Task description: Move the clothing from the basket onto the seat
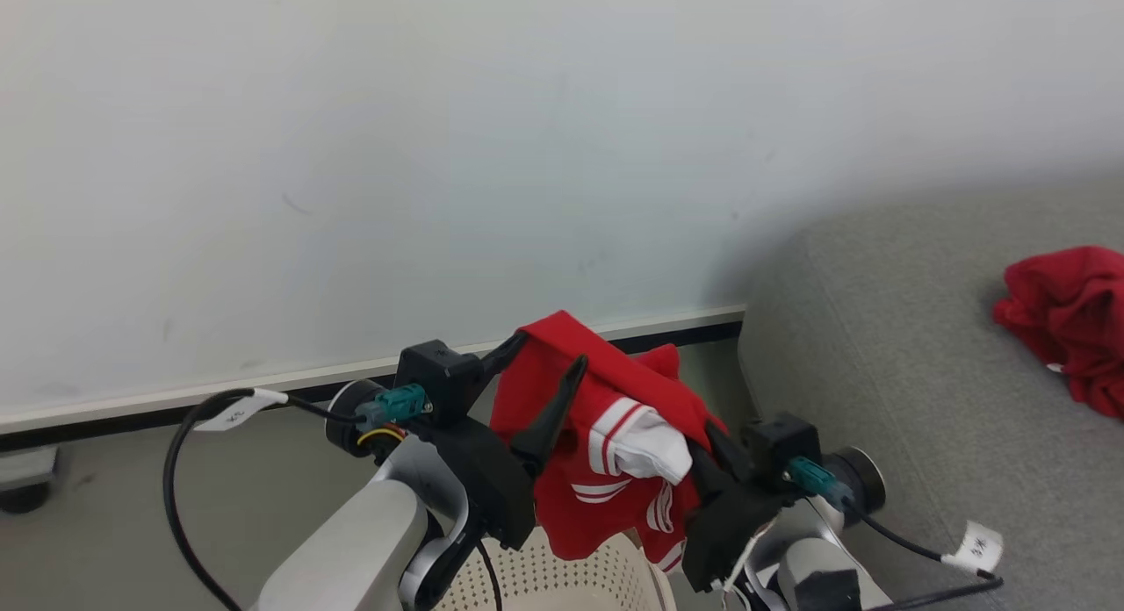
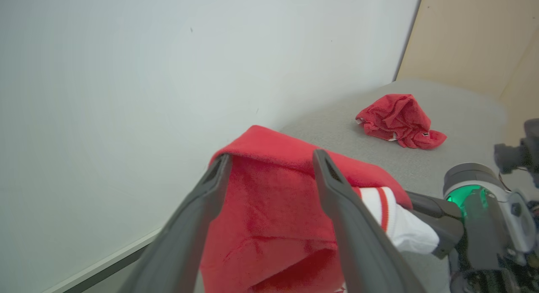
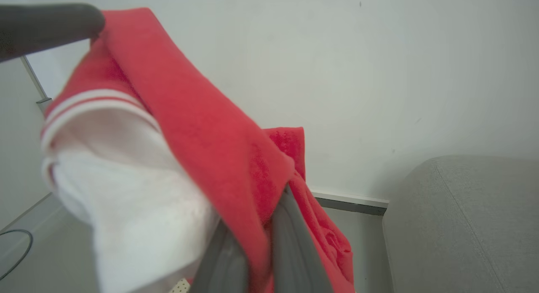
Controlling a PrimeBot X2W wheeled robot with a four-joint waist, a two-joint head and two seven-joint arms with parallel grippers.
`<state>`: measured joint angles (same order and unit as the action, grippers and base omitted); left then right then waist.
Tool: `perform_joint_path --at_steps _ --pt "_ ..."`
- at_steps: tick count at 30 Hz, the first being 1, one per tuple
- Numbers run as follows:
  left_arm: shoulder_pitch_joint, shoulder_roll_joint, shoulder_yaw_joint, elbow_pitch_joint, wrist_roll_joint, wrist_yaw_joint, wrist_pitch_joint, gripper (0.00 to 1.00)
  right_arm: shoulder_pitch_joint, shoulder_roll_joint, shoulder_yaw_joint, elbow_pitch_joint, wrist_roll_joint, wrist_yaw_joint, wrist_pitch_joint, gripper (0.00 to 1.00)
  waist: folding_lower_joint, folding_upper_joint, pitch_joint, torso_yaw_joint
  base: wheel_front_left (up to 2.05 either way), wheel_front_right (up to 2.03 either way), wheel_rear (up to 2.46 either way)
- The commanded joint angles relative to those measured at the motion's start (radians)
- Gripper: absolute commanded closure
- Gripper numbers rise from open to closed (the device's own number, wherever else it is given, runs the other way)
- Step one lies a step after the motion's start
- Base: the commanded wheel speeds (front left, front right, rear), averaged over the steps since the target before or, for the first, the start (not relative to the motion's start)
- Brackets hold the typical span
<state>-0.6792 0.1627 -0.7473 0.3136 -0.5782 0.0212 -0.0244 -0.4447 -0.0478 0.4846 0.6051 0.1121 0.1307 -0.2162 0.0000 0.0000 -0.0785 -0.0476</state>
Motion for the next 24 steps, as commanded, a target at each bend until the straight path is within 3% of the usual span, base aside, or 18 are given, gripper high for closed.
perform_joint_path --at_steps 1,16,20,24 --pt "0.026 0.005 -0.003 -0.005 0.005 0.007 -0.012 0.00 0.034 -0.001 -0.024 -0.021 0.003 0.000 -0.007 1.00 0.0000 0.0000 0.018 -0.074 0.00 0.00 0.00" --pt "0.197 0.101 0.029 -0.041 -0.010 0.066 -0.103 0.00 0.288 0.000 -0.201 -0.366 -0.112 0.000 0.084 1.00 0.0000 0.0000 0.093 -0.405 0.00 0.00 0.00" --pt "0.236 0.130 0.037 -0.061 -0.006 0.076 -0.135 0.00 0.338 0.001 -0.233 -0.442 -0.119 0.000 0.110 1.00 0.0000 0.0000 0.112 -0.470 0.00 0.00 0.00" --pt "0.249 0.144 0.040 -0.083 -0.004 0.087 -0.140 0.00 0.386 0.000 -0.274 -0.498 -0.112 0.000 0.118 1.00 0.0000 0.0000 0.142 -0.490 0.00 0.00 0.00"
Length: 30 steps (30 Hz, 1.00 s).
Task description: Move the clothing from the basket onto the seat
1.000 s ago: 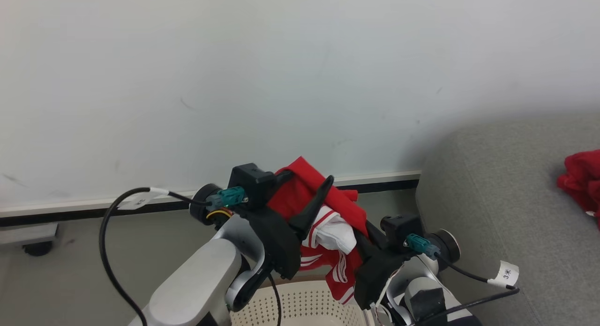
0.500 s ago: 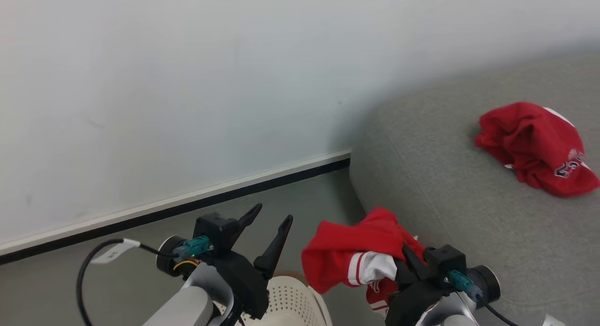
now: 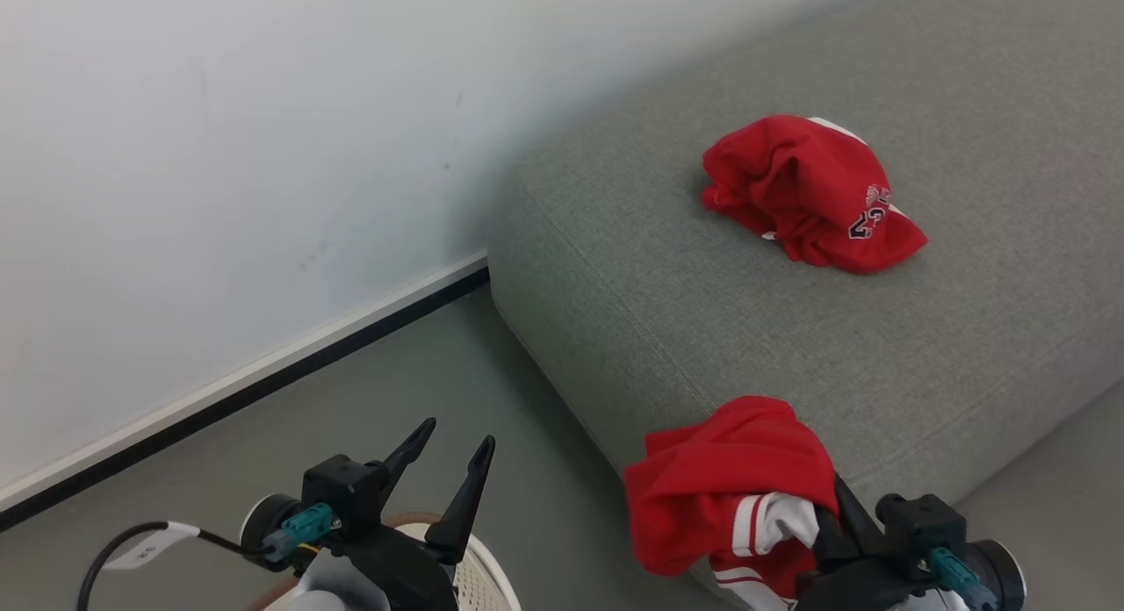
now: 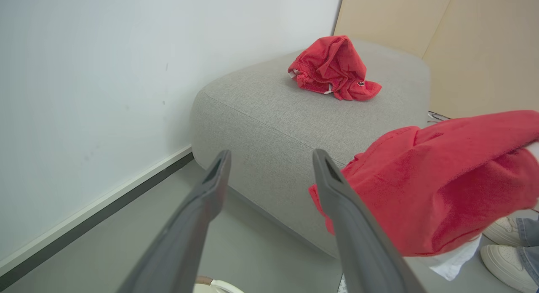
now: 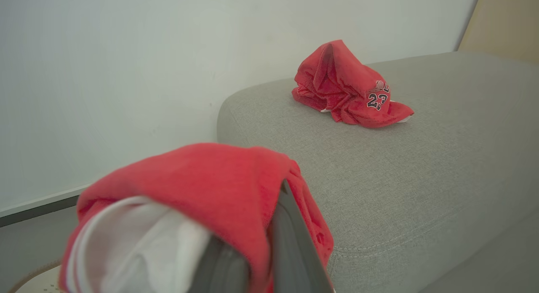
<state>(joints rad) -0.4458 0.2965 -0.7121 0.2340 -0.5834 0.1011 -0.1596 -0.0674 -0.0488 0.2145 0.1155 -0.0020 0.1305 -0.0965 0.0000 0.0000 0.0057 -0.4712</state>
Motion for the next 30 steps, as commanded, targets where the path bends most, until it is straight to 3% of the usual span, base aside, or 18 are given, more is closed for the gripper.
perform_joint_path --at_steps 1,18,24,30 --pt "0.019 0.013 0.007 -0.006 0.001 0.009 -0.008 0.00 0.019 0.002 -0.013 -0.022 0.007 0.000 -0.001 1.00 0.0000 0.0000 0.063 -0.068 0.00 0.00 0.00" --pt "0.063 0.022 0.004 -0.038 -0.024 0.026 -0.012 0.00 0.049 0.001 -0.025 -0.089 0.020 0.000 0.001 1.00 0.0000 0.0000 0.097 -0.074 0.00 0.00 0.00" --pt "0.063 0.039 0.010 -0.074 -0.016 0.042 -0.005 0.00 -0.084 0.000 -0.010 -0.085 0.049 0.000 0.038 1.00 0.0000 0.0000 0.145 -0.077 0.00 0.00 0.00" --pt "0.035 0.075 0.009 -0.139 -0.003 0.047 0.018 0.00 -0.339 -0.078 -0.018 -0.070 0.142 0.000 0.038 1.00 0.0000 0.0000 0.252 -0.054 0.00 0.00 0.00"
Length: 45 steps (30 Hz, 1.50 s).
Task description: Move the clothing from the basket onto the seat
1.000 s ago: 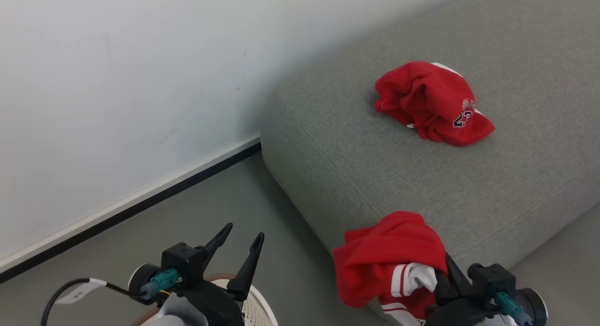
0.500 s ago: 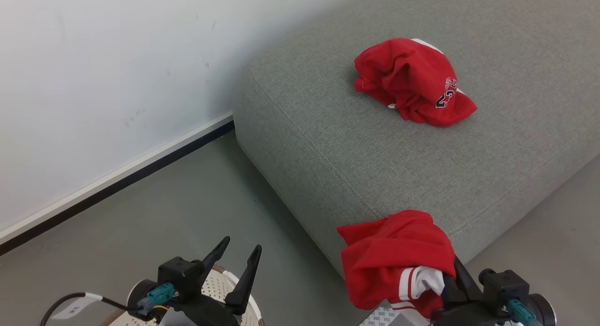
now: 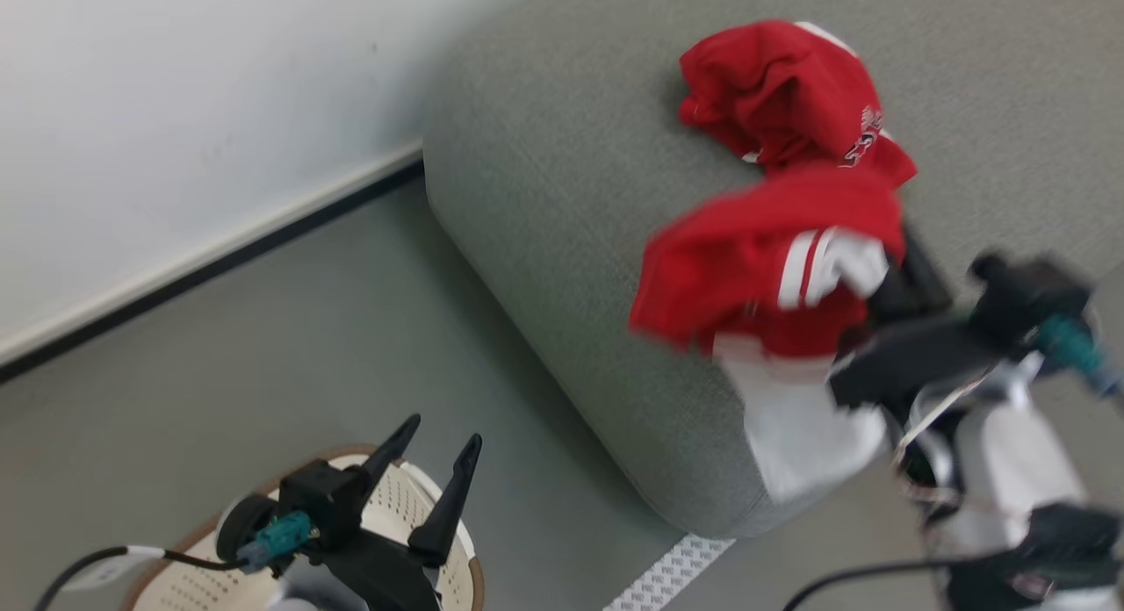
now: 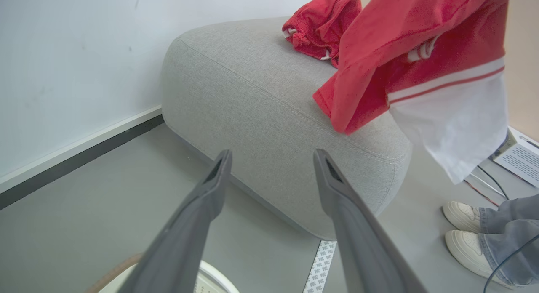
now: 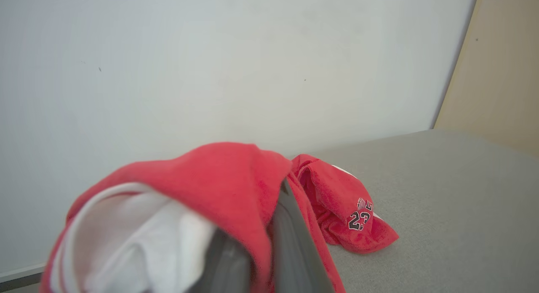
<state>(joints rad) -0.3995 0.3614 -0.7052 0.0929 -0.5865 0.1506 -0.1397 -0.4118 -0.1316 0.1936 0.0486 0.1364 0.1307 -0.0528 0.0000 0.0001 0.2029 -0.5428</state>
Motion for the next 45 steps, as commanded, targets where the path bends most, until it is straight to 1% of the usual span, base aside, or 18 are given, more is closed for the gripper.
perform_joint_path --at_steps 1,3,7,8,9,10,12,14,19,22,25,29,33,34,35,36,41,45 --pt "-0.019 0.018 0.002 -0.009 0.007 -0.003 0.006 0.00 -0.042 -0.015 0.001 0.006 0.023 0.000 -0.002 1.00 0.0000 -0.0001 0.078 0.025 0.00 0.00 0.00" --pt "-0.037 0.035 0.000 -0.036 0.023 -0.003 0.022 0.00 -0.135 -0.057 -0.006 0.036 0.084 0.000 0.016 1.00 0.0000 -0.0001 0.129 0.039 0.00 0.00 0.00" --pt "-0.097 0.083 0.000 -0.112 0.063 -0.005 0.071 0.00 -0.331 -0.187 -0.019 0.089 0.167 0.000 0.035 1.00 0.0000 -0.0001 0.255 0.071 0.00 0.00 0.00" --pt "-0.108 0.096 0.002 -0.134 0.068 -0.003 0.084 0.00 -0.378 -0.209 -0.032 0.107 0.194 0.000 0.039 1.00 0.0000 -0.0001 0.283 0.075 0.00 0.00 0.00" --pt "-0.128 0.119 0.014 -0.183 0.081 0.008 0.103 0.00 -0.476 -0.252 -0.059 0.144 0.240 0.000 0.035 1.00 0.0000 -0.0001 0.339 0.082 0.00 0.00 0.00" --pt "-0.133 0.133 0.020 -0.208 0.086 0.012 0.109 0.00 -0.526 -0.252 -0.088 0.170 0.282 0.000 0.031 1.00 0.0000 -0.0001 0.362 0.084 0.00 0.00 0.00" --pt "-0.138 0.155 0.033 -0.262 0.098 0.025 0.123 0.00 -0.616 -0.298 -0.130 0.222 0.309 0.000 0.041 1.00 0.0000 -0.0001 0.410 0.090 0.00 0.00 0.00" --pt "-0.134 0.170 0.035 -0.311 0.111 0.036 0.130 0.00 -0.695 -0.322 -0.171 0.278 0.321 0.000 0.033 1.00 0.0000 -0.0001 0.445 0.097 0.00 0.00 0.00" --pt "-0.093 0.216 0.034 -0.413 0.119 0.059 0.164 0.00 -0.823 -0.396 -0.261 0.393 0.293 0.000 0.023 1.00 0.0000 -0.0001 0.490 0.108 0.00 0.00 0.00" --pt "-0.075 0.244 0.047 -0.480 0.133 0.085 0.183 0.00 -0.857 -0.414 -0.329 0.472 0.279 0.000 0.011 1.00 0.0000 -0.0001 0.523 0.105 0.00 0.00 0.00" --pt "-0.085 0.288 0.052 -0.537 0.180 0.097 0.204 0.00 -0.852 -0.383 -0.370 0.547 0.270 0.000 -0.013 1.00 0.0000 -0.0001 0.558 0.102 0.00 0.00 0.00" --pt "-0.092 0.290 0.051 -0.572 0.198 0.110 0.216 0.00 -0.820 -0.360 -0.379 0.609 0.255 0.000 -0.051 1.00 0.0000 -0.0001 0.581 0.107 0.00 0.00 0.00" --pt "-0.101 0.289 0.044 -0.585 0.207 0.111 0.222 0.00 -0.786 -0.323 -0.374 0.696 0.232 0.000 -0.097 1.00 0.0000 -0.0001 0.585 0.113 0.00 0.00 0.00" --pt "-0.104 0.285 0.046 -0.583 0.203 0.111 0.219 0.00 -0.778 -0.321 -0.366 0.716 0.212 0.000 -0.108 0.94 0.0000 -0.0001 0.583 0.115 0.00 0.00 0.00" --pt "-0.107 0.282 0.048 -0.580 0.199 0.111 0.215 0.00 -0.771 -0.318 -0.356 0.733 0.196 0.000 -0.116 0.20 0.0000 -0.0001 0.579 0.118 0.00 0.00 0.00" --pt "-0.112 0.281 0.052 -0.573 0.198 0.110 0.209 0.00 -0.766 -0.319 -0.355 0.751 0.177 0.000 -0.126 0.00 0.0000 -0.0001 0.574 0.123 0.00 0.00 0.00" --pt "-0.125 0.244 0.047 -0.523 0.170 0.091 0.163 0.00 -0.756 -0.335 -0.358 0.796 0.109 0.000 -0.153 0.00 0.0000 -0.0001 0.518 0.162 0.00 0.00 0.00" --pt "-0.127 0.188 0.042 -0.456 0.135 0.081 0.109 0.00 -0.733 -0.322 -0.341 0.804 0.081 0.000 -0.146 0.00 0.0000 -0.0001 0.445 0.201 0.00 0.00 0.00"
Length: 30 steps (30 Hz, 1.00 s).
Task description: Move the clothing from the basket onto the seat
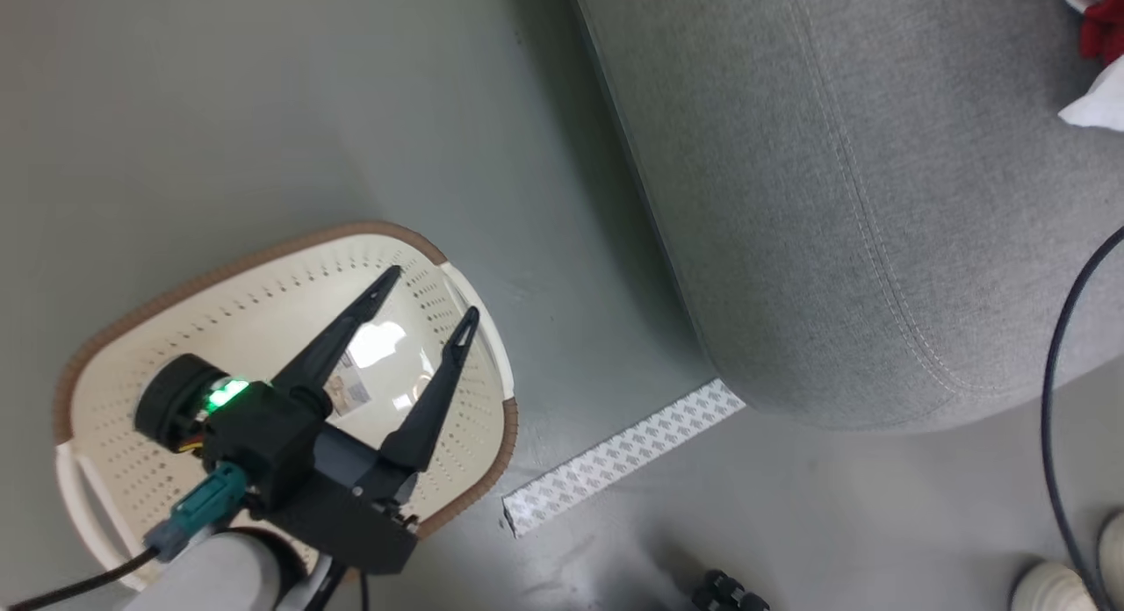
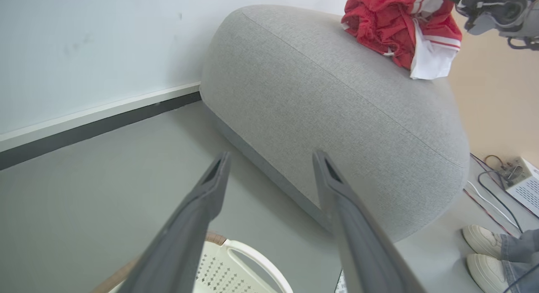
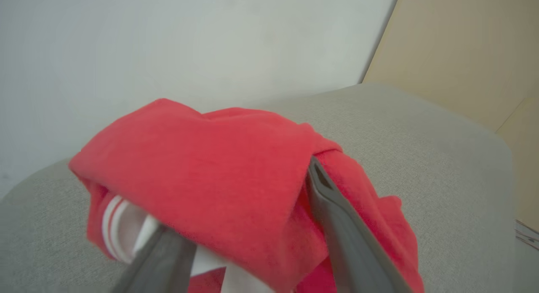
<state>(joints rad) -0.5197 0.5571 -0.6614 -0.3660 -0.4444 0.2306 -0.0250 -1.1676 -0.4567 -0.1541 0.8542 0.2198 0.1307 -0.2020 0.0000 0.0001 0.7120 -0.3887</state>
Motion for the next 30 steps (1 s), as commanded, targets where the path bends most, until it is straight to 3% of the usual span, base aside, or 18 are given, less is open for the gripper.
perform_joint_path --at_steps 1,9,16,24,30 --pt "-0.013 -0.024 -0.007 0.023 -0.012 -0.008 -0.019 0.00 0.027 0.007 0.017 -0.002 -0.013 0.000 0.006 0.00 0.0000 -0.0001 -0.083 0.058 0.00 0.00 0.00" --pt "0.027 -0.128 -0.038 0.237 -0.081 -0.048 -0.124 0.00 0.163 -0.006 0.086 -0.021 -0.055 0.000 0.046 0.00 0.0000 -0.0001 -0.309 0.143 0.00 0.00 0.00" --pt "0.118 -0.209 -0.011 0.397 -0.149 -0.033 -0.211 0.00 0.353 -0.009 0.107 -0.110 -0.097 0.000 0.050 0.00 0.0000 -0.0001 -0.510 0.199 0.00 0.00 0.00" --pt "0.262 -0.260 0.086 0.469 -0.200 -0.018 -0.240 0.00 0.622 0.039 0.110 -0.345 -0.096 0.000 0.103 0.00 0.0000 -0.0001 -0.688 0.259 0.00 0.00 0.00" --pt "0.329 -0.273 0.179 0.437 -0.170 -0.006 -0.241 0.00 0.780 0.093 0.131 -0.540 -0.108 0.000 0.150 0.00 0.0000 -0.0001 -0.729 0.285 0.00 0.00 0.00"
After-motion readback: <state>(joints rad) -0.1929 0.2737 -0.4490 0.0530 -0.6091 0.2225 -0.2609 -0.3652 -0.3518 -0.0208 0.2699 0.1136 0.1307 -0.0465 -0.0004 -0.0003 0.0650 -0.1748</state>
